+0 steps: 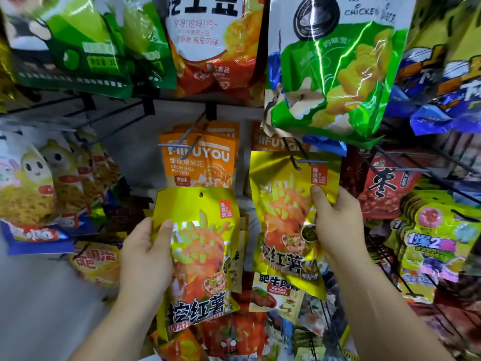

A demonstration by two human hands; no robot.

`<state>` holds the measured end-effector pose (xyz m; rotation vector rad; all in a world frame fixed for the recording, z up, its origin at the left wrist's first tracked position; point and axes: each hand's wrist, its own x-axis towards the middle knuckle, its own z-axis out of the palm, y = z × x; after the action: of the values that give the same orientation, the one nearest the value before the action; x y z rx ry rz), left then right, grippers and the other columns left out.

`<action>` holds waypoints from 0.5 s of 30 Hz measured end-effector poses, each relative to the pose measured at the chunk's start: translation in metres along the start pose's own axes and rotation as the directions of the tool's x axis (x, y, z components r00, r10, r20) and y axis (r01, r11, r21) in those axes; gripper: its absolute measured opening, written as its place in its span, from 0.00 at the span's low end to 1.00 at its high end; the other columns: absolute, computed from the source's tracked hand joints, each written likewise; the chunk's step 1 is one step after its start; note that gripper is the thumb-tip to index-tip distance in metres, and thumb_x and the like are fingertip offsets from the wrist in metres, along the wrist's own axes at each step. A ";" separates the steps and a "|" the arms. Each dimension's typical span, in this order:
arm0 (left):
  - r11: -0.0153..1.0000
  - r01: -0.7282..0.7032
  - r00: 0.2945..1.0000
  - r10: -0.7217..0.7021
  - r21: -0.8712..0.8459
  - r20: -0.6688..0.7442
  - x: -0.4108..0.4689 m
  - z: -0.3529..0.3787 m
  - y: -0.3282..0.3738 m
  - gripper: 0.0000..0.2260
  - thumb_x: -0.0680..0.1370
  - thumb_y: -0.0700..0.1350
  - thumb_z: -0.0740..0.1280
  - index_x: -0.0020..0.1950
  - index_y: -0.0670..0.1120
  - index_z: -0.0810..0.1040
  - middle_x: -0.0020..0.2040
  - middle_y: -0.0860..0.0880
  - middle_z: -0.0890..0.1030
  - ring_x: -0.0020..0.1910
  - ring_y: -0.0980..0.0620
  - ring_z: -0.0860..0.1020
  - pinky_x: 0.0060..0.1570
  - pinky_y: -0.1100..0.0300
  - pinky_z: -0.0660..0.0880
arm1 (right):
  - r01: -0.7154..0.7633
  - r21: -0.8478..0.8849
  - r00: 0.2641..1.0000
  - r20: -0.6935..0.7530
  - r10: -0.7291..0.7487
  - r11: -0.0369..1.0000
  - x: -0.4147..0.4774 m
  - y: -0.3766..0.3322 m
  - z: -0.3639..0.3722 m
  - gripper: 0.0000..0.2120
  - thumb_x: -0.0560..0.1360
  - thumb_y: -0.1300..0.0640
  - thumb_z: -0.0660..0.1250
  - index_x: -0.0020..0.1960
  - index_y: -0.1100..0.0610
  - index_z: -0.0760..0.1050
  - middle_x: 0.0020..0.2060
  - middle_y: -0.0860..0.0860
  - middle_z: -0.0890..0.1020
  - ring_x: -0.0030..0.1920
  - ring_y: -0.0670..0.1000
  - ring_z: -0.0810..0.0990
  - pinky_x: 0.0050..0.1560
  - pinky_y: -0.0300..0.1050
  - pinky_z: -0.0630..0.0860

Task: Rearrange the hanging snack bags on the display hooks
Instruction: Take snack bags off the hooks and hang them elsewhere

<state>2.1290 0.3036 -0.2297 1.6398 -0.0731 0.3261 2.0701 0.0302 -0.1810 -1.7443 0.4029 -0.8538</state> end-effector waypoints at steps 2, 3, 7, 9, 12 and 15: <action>0.999 -0.015 1.000 0.015 0.034 0.010 0.001 0.001 0.001 0.11 0.86 0.47 0.64 0.46 0.48 0.81 0.41 0.45 0.85 0.42 0.42 0.83 0.44 0.42 0.80 | -0.019 -0.005 1.000 0.022 0.019 1.000 -0.012 -0.006 -0.009 0.13 0.84 0.52 0.65 0.47 0.59 0.79 0.30 0.50 0.77 0.28 0.53 0.70 0.37 0.48 0.67; 0.999 -0.018 1.000 0.018 0.042 0.016 0.001 0.002 0.002 0.11 0.86 0.47 0.64 0.46 0.48 0.81 0.41 0.46 0.85 0.42 0.42 0.83 0.43 0.43 0.79 | -0.034 -0.003 0.999 0.040 0.034 0.999 -0.017 -0.009 -0.014 0.14 0.84 0.52 0.65 0.46 0.61 0.78 0.27 0.46 0.73 0.27 0.49 0.66 0.35 0.47 0.64; 0.999 -0.014 0.999 0.012 0.049 0.051 -0.003 0.008 0.007 0.12 0.85 0.48 0.64 0.45 0.47 0.82 0.37 0.49 0.85 0.36 0.51 0.83 0.37 0.54 0.75 | -0.096 0.037 0.990 0.103 0.092 0.995 -0.031 -0.016 -0.032 0.13 0.84 0.51 0.66 0.46 0.58 0.80 0.32 0.57 0.77 0.30 0.58 0.71 0.34 0.55 0.72; 0.998 -0.034 0.996 0.029 0.060 0.081 -0.006 0.012 0.007 0.13 0.85 0.48 0.64 0.44 0.47 0.81 0.36 0.49 0.84 0.34 0.52 0.81 0.37 0.53 0.74 | -0.114 0.074 0.987 0.120 0.105 0.991 -0.035 -0.016 -0.038 0.11 0.82 0.48 0.68 0.49 0.54 0.83 0.43 0.62 0.85 0.42 0.64 0.83 0.47 0.69 0.80; 0.997 -0.069 0.988 0.063 0.043 0.138 -0.009 0.019 0.006 0.12 0.86 0.49 0.63 0.47 0.51 0.83 0.40 0.47 0.85 0.40 0.46 0.83 0.42 0.44 0.80 | -0.152 0.051 0.979 0.148 0.143 0.987 -0.041 -0.013 -0.043 0.09 0.82 0.49 0.68 0.50 0.51 0.85 0.46 0.56 0.88 0.50 0.62 0.87 0.57 0.69 0.81; 0.999 -0.048 0.982 0.050 -0.015 0.183 -0.013 0.026 0.010 0.12 0.86 0.47 0.63 0.48 0.53 0.83 0.39 0.48 0.86 0.38 0.47 0.83 0.39 0.48 0.80 | -0.204 0.015 0.963 0.184 0.198 0.979 -0.048 -0.007 -0.036 0.10 0.83 0.51 0.66 0.50 0.49 0.86 0.46 0.52 0.89 0.51 0.61 0.87 0.59 0.71 0.79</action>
<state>2.1183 0.2750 -0.2250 1.6565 -0.2541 0.2114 2.0104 0.0386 -0.1856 -1.7001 0.4323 -0.5488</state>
